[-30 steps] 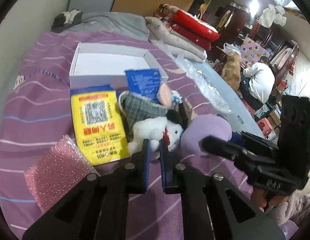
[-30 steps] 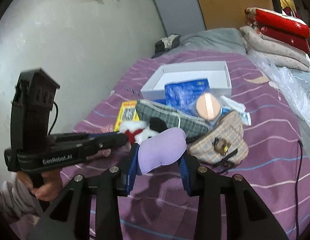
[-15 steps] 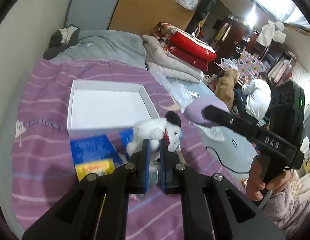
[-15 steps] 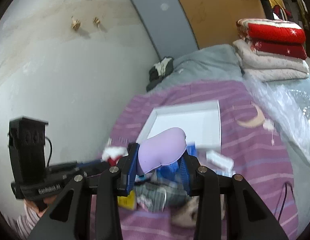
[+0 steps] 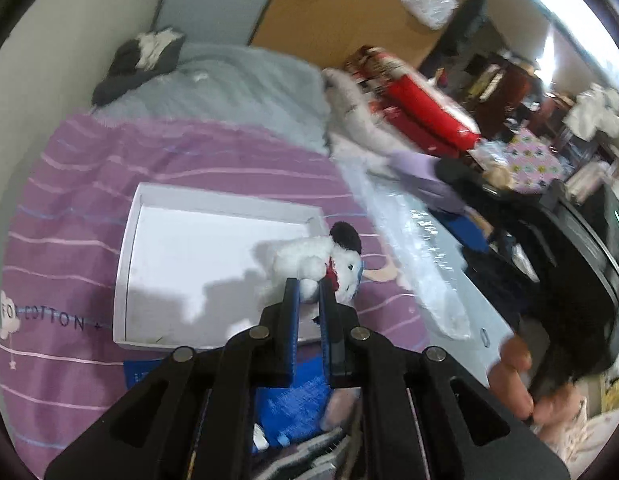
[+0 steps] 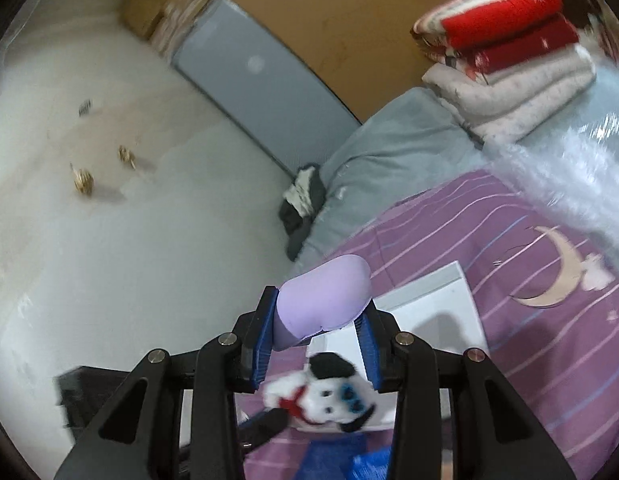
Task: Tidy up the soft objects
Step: 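Lift and carry the pillow and plush with both tools over the white box, then lower the plush into the box with the left tool while the right tool lowers the pillow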
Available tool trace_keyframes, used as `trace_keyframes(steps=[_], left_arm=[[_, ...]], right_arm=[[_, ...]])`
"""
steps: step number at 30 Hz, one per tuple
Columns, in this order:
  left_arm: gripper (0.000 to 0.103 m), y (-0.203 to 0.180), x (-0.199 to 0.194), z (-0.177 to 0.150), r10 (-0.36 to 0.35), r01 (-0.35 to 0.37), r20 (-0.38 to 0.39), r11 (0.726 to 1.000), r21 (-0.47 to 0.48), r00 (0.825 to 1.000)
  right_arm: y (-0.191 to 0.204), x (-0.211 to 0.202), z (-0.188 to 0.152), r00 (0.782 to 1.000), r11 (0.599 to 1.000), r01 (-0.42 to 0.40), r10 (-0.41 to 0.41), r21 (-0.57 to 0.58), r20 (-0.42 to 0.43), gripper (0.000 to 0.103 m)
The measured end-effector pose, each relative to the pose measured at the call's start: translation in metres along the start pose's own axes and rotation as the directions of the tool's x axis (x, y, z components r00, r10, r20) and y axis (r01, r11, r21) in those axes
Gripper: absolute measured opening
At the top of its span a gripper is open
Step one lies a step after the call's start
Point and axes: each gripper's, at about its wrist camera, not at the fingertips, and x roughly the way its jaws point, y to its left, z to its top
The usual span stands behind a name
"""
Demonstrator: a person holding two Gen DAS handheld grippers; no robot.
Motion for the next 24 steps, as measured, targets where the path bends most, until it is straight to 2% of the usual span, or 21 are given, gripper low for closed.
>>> trace_keyframes(steps=[2,5,7,9,11,13,15,17,20,24], left_arm=[[0.011,0.01,0.02,0.001,0.041,-0.043,-0.05,0.998,-0.036,0.998],[0.011,0.024,0.043,0.002,0.013,-0.023,-0.106,0.996,-0.09,0.994],[0.011,0.029,0.057,0.001,0.027,-0.04,-0.143,0.995,-0.091,0.989],[0.011,0.034,0.068,-0.001,0.089,-0.103,-0.179,0.992,-0.073,0.98],[0.011,0.041,0.076,-0.007,0.152,-0.167,-0.207,0.984,-0.055,0.966],[0.011,0.046,0.08,-0.012,0.179,-0.194,-0.23,0.98,-0.045,0.957],[0.011,0.054,0.083,-0.016,0.174,-0.191,-0.242,0.98,-0.052,0.955],[0.011,0.057,0.086,-0.019,0.157,-0.177,-0.252,0.983,-0.058,0.955],[0.011,0.06,0.095,-0.02,0.126,-0.146,-0.274,0.988,-0.055,0.953],[0.011,0.059,0.105,-0.019,0.106,-0.126,-0.288,0.991,-0.049,0.952]], right_arm=[[-0.018,0.004,-0.009,0.999,0.999,-0.01,0.009,0.035,0.031,0.037],[-0.038,0.02,-0.03,0.997,0.997,0.071,-0.071,-0.004,0.003,0.037],[-0.048,0.04,-0.045,0.985,0.985,0.159,-0.163,-0.069,-0.059,0.037],[-0.061,0.061,-0.06,0.965,0.971,0.22,-0.231,-0.099,-0.126,0.037],[-0.074,0.075,-0.067,0.951,0.968,0.239,-0.25,-0.078,-0.182,0.037],[-0.088,0.088,-0.074,0.938,0.969,0.243,-0.245,-0.038,-0.245,0.037],[-0.096,0.096,-0.076,0.924,0.964,0.263,-0.26,-0.027,-0.281,0.038],[-0.097,0.098,-0.077,0.904,0.95,0.309,-0.309,-0.05,-0.294,0.043],[-0.093,0.097,-0.08,0.843,0.904,0.41,-0.427,-0.121,-0.329,0.048],[-0.087,0.089,-0.079,0.825,0.9,0.422,-0.431,-0.108,-0.365,0.06]])
